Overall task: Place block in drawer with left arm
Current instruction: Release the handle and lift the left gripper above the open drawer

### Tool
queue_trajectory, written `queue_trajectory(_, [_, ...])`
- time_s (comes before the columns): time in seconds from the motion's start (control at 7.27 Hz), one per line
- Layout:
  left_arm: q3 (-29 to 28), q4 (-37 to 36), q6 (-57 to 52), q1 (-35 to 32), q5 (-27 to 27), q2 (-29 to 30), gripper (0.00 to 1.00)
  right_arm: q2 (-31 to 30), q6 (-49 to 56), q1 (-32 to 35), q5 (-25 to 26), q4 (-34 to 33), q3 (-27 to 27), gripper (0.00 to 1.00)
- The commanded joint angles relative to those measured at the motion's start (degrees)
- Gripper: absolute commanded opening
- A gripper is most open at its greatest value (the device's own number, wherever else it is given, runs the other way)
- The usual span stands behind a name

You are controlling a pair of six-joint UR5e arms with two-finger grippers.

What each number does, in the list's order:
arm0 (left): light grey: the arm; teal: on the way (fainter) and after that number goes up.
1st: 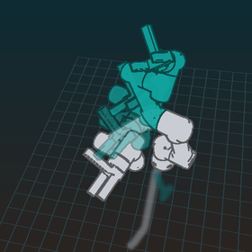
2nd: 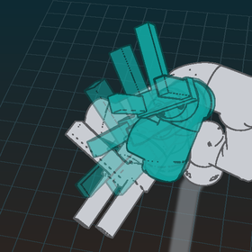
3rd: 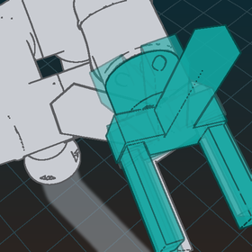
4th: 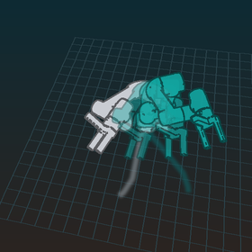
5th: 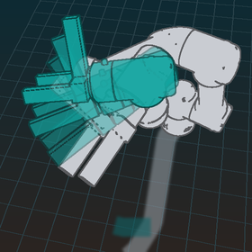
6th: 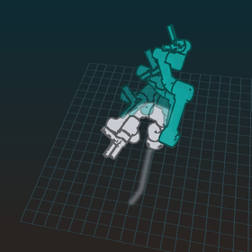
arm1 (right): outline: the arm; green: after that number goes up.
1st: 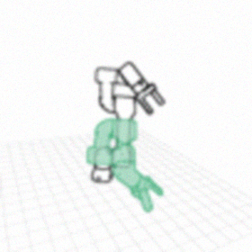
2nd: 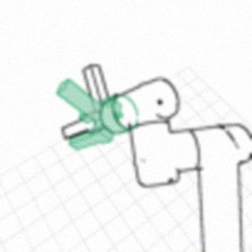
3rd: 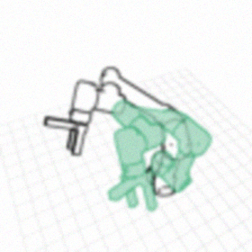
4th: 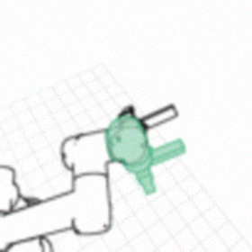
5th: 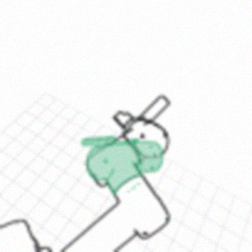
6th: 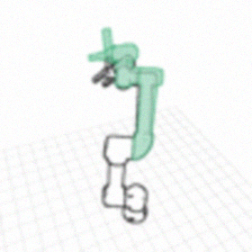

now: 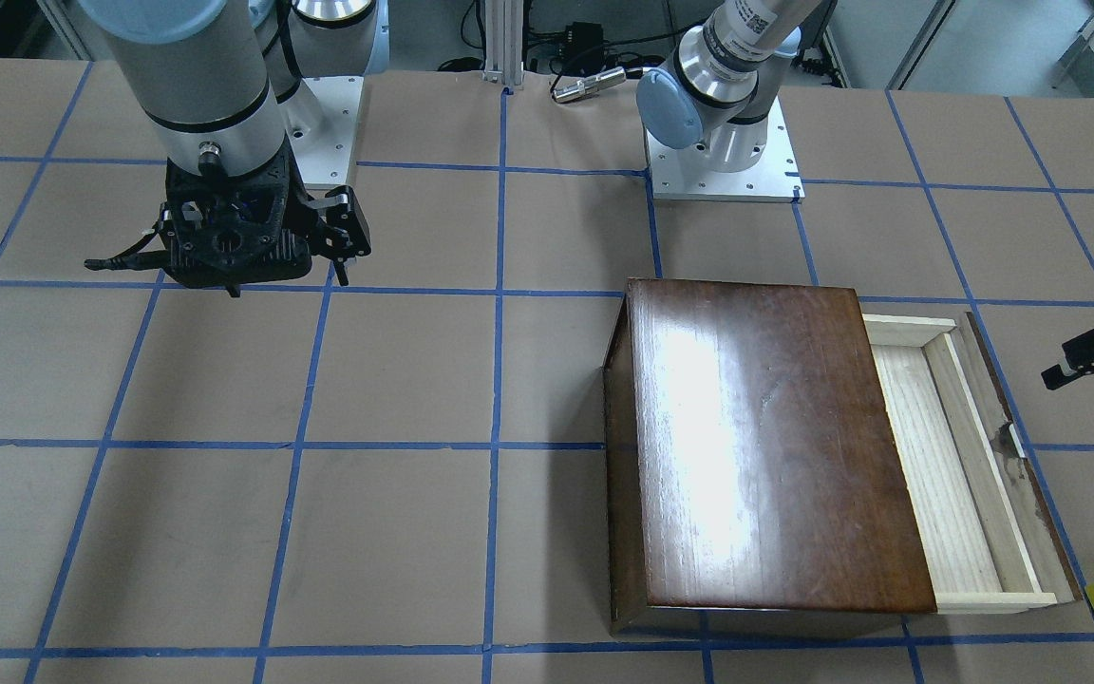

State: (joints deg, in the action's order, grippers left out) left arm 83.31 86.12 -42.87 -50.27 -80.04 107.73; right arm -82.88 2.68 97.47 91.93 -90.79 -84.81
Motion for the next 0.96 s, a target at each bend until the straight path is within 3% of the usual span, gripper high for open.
queue_trajectory(0.0, [0.3, 6.3, 3.6, -2.2, -2.0, -8.5, 1.0, 0.0, 0.0, 0.0, 0.0, 0.0, 0.0, 1.0])
queue_trajectory(0.28, [0.6, 10.0, 13.7, -8.6, -2.1, -14.0, 1.0, 0.0, 0.0, 0.0, -0.1, 0.0, 0.0, 1.0])
queue_trajectory(0.55, [0.0, 9.2, 28.5, -22.3, -7.3, -13.9, 1.0, 0.0, 0.0, 0.0, 0.0, 0.0, 0.0, 1.0])
queue_trajectory(0.83, [0.5, 1.2, 40.3, -35.2, -10.2, -12.6, 1.0, 0.0, 0.0, 0.0, 0.0, 0.0, 0.0, 1.0])
